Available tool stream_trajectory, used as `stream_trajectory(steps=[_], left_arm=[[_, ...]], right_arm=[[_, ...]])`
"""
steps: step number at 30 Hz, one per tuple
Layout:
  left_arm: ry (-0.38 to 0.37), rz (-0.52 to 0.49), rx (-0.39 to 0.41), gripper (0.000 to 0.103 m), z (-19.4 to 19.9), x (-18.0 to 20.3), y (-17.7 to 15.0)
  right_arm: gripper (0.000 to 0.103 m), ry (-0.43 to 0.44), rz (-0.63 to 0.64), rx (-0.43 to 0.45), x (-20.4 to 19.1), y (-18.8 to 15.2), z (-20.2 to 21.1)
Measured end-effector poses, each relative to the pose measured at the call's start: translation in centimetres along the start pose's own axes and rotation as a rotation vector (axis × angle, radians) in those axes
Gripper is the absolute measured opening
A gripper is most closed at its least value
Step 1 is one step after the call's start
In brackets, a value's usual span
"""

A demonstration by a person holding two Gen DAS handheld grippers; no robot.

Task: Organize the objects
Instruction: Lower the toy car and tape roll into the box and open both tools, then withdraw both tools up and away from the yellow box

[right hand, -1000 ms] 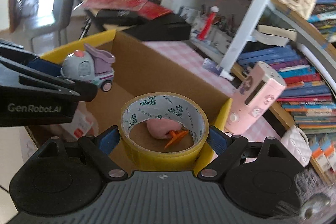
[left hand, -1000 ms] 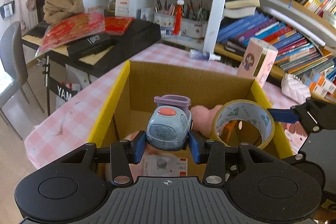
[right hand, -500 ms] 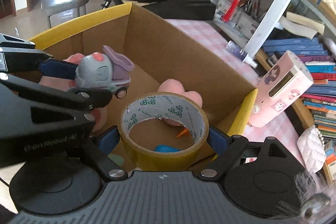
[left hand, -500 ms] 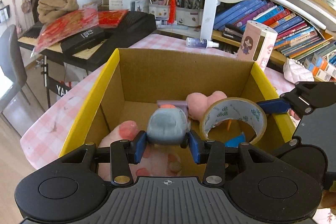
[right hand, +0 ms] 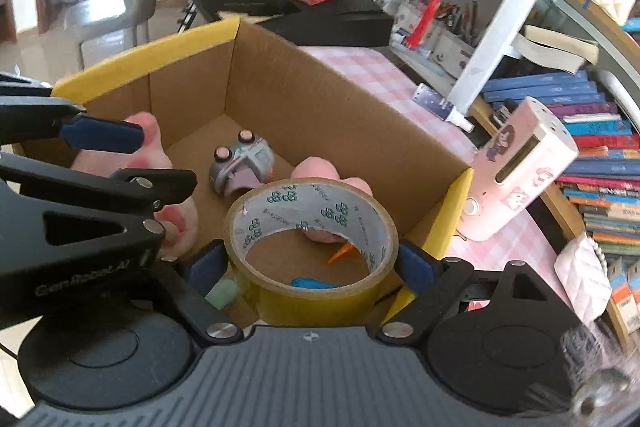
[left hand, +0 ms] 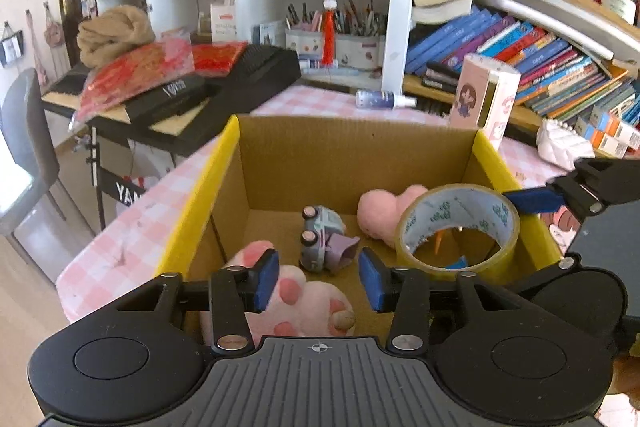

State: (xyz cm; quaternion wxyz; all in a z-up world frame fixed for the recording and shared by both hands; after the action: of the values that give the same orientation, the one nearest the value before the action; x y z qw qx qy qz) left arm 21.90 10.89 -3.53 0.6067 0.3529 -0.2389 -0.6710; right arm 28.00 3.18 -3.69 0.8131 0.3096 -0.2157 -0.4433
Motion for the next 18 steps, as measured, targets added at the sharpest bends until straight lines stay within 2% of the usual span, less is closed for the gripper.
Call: stream_trajectory(steps=[2,3,11,18], left_arm=[[0.006,-0.005,0.030,0.063,1.0,-0.1,0.2],[0.004,-0.011,0.045,0.066,1.5,-0.1,0.2],[-0.023,-0.001,0.130,0.082,5.3,-0.3,-0.3],[-0.040,0.021,0.164,0.089,8.5,-0.5,-2.0]], right_arm=[[0.090,0.003,-0.035,0.016,0.1,-0.1,0.9],[0.090,0.007,-0.057,0.021,0.2,-0.2,1.4],[0.090,-0.048,-0.139,0.102,-0.6,-1.3,5.9],[0.091,-0.131,-0.246,0.146,-0.9,-3.0,9.8]])
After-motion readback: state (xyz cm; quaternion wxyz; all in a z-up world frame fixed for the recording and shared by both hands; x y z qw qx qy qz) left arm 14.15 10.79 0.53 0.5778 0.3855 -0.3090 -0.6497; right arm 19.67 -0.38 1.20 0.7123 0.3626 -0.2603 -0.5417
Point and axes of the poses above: each gripper's, at about its wrist camera, not at the fingertips, and z roughly against the way its jaws point, x to its right, y to its top, the point moved 4 cm from there along -z, roughly the way its jaws point, and after that the axes turned 15 degrees about -z, right-handed, at the moved point
